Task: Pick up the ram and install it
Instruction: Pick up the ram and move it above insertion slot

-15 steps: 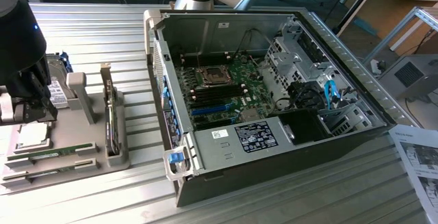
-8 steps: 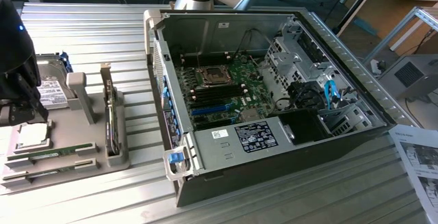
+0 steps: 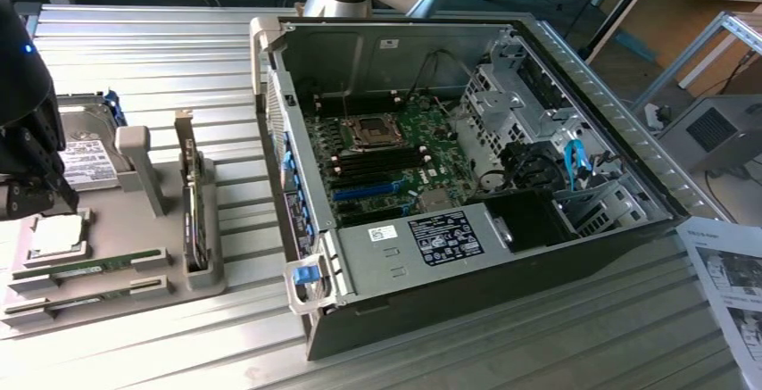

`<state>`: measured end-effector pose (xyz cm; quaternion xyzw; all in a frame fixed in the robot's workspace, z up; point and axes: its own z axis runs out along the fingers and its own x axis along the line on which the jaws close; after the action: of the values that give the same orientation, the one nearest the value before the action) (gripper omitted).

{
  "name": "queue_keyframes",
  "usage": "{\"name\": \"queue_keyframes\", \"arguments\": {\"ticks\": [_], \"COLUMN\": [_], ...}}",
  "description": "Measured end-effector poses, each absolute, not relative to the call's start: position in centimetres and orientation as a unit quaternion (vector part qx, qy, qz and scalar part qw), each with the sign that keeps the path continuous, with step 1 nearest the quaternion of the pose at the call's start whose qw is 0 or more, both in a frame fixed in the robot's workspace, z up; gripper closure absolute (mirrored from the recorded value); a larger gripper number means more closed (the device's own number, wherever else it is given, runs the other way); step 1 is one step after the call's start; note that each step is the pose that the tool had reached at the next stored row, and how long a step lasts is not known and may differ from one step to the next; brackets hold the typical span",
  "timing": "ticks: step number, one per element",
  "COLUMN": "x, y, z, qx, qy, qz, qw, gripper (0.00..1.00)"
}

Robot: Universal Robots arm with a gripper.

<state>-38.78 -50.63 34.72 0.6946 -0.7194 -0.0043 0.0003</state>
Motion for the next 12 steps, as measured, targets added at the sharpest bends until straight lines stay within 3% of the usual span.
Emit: {"name": "queue_keyframes", "arguments": {"ticks": [12], "x": [-38.8], "y": [-51.22], "z": [33.88], "qx": [0.695], "qy": [-0.719], "qz": [-0.004], "qw": [0.0], "gripper": [0.89]}}
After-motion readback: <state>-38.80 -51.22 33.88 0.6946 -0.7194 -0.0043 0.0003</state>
